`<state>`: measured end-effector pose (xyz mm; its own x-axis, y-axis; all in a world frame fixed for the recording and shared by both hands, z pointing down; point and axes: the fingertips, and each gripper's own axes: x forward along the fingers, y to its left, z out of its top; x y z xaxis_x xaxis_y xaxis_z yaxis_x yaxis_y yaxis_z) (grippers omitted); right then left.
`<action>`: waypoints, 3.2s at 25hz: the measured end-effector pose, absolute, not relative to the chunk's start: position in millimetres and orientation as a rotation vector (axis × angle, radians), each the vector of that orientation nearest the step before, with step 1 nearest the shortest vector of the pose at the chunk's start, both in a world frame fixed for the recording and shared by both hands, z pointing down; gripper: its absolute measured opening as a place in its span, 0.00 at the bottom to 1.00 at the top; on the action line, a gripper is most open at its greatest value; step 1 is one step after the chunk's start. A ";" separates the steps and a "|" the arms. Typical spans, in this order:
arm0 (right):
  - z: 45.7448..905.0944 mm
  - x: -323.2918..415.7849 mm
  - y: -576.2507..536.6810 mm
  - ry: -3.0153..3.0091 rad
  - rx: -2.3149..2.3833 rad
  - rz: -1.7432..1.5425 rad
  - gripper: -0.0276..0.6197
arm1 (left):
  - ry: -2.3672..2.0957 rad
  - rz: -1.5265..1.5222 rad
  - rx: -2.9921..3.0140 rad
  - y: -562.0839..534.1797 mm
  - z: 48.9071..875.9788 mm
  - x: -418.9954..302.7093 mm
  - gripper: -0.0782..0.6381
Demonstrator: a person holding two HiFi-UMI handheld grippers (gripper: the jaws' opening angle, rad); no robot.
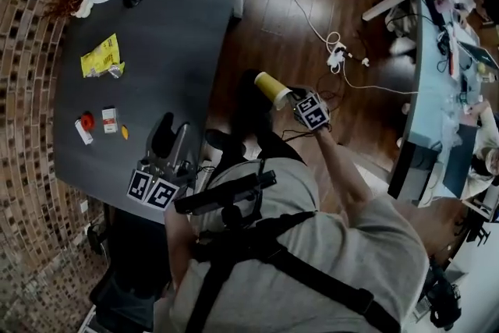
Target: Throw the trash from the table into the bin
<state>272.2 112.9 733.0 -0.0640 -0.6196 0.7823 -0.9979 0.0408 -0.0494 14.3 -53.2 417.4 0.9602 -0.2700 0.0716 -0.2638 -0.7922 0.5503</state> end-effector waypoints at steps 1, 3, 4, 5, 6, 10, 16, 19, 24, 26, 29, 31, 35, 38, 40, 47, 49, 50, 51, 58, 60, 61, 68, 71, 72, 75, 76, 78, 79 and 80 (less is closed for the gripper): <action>746.3 272.7 118.2 -1.729 1.616 0.871 0.06 | -0.370 -0.002 2.532 -49.7 416.7 19.3 0.43; 766.1 273.3 122.2 -1.706 1.574 0.905 0.06 | -0.363 0.017 2.544 -43.3 414.5 28.0 0.43; 773.4 272.9 121.7 -1.701 1.550 0.910 0.05 | -0.363 0.025 2.550 -40.4 413.4 31.5 0.43; 779.7 272.3 120.0 -1.699 1.525 0.910 0.05 | -0.365 0.030 2.555 -38.0 412.3 34.3 0.43; 785.3 271.8 117.4 -1.697 1.501 0.906 0.05 | -0.369 0.033 2.559 -35.9 411.3 36.5 0.43; 804.2 273.1 106.2 -1.662 1.442 0.891 0.12 | -0.387 0.040 2.568 -27.6 406.9 41.7 0.43; 810.0 273.5 86.6 -1.653 1.461 0.913 0.13 | -0.436 0.039 2.562 -25.4 406.7 35.8 0.43; 808.9 271.5 84.5 -1.657 1.460 0.919 0.13 | -0.450 0.030 2.558 -25.9 407.0 33.2 0.43; 802.9 270.6 85.0 -1.672 1.484 0.944 0.13 | -0.448 0.022 2.560 -27.8 406.3 33.5 0.43; 784.8 268.5 76.9 -1.746 1.544 0.928 0.13 | -0.452 0.018 2.562 -29.6 406.9 31.9 0.43; 730.1 262.6 57.4 -1.936 1.673 0.838 0.13 | -0.450 0.010 2.564 -30.8 407.6 31.2 0.43; 685.0 256.7 46.5 -2.072 1.743 0.773 0.13 | -0.445 0.005 2.567 -31.4 407.4 31.8 0.43; 598.0 240.9 32.1 -2.330 1.829 0.688 0.06 | -0.434 -0.029 2.562 -30.5 405.1 34.8 0.43; 546.9 234.4 24.9 -2.456 1.865 0.633 0.06 | -0.420 -0.065 2.567 -30.1 399.3 38.9 0.43; 518.2 227.7 19.0 -2.538 1.867 0.603 0.06 | -0.424 -0.078 2.574 -30.8 396.0 38.4 0.43; 455.4 212.4 6.5 -2.708 1.796 0.506 0.06 | -0.480 -0.111 2.574 -30.8 392.3 30.8 0.43; 442.5 208.4 4.9 -2.753 1.770 0.482 0.06 | -0.506 -0.125 2.564 -32.4 392.3 25.9 0.43; 436.9 205.8 4.0 -2.777 1.753 0.472 0.06 | -0.523 -0.135 2.556 -33.4 392.2 23.0 0.43; 432.0 203.0 3.1 -2.801 1.732 0.464 0.06 | -0.541 -0.147 2.548 -34.3 391.8 20.0 0.43; 415.1 184.2 -2.1 -2.911 1.551 0.412 0.06 | -0.656 -0.235 2.524 -31.6 374.3 7.8 0.43; 412.1 180.4 -4.1 -2.936 1.501 0.401 0.06 | -0.685 -0.252 2.524 -30.4 369.3 6.7 0.43; 410.5 179.3 -4.7 -2.945 1.480 0.394 0.06 | -0.694 -0.265 2.521 -30.0 367.2 6.7 0.43; 405.3 186.5 -2.7 -2.999 1.420 0.396 0.06 | -0.757 -0.384 2.478 -29.0 351.9 5.9 0.43; 406.3 186.8 -3.9 -3.023 1.385 0.409 0.06 | -0.819 -0.410 2.476 -27.8 345.8 -2.5 0.43; 406.6 186.0 -4.8 -3.028 1.374 0.413 0.06 | -0.840 -0.415 2.474 -27.4 344.5 -6.1 0.43; 406.2 180.4 -9.6 -3.040 1.342 0.421 0.06 | -0.891 -0.434 2.461 -27.8 341.4 -19.2 0.43; 405.6 177.3 -11.6 -3.045 1.328 0.420 0.06 | -0.907 -0.443 2.456 -28.2 340.7 -24.4 0.43; 404.2 169.6 -15.4 -3.052 1.293 0.413 0.06 | -0.937 -0.463 2.446 -29.1 339.9 -35.3 0.43; 403.5 165.1 -17.6 -3.053 1.272 0.406 0.06 | -0.952 -0.474 2.441 -29.6 339.8 -40.9 0.43; 402.7 160.2 -20.2 -3.053 1.252 0.400 0.06 | -0.967 -0.482 2.437 -30.4 339.9 -46.8 0.43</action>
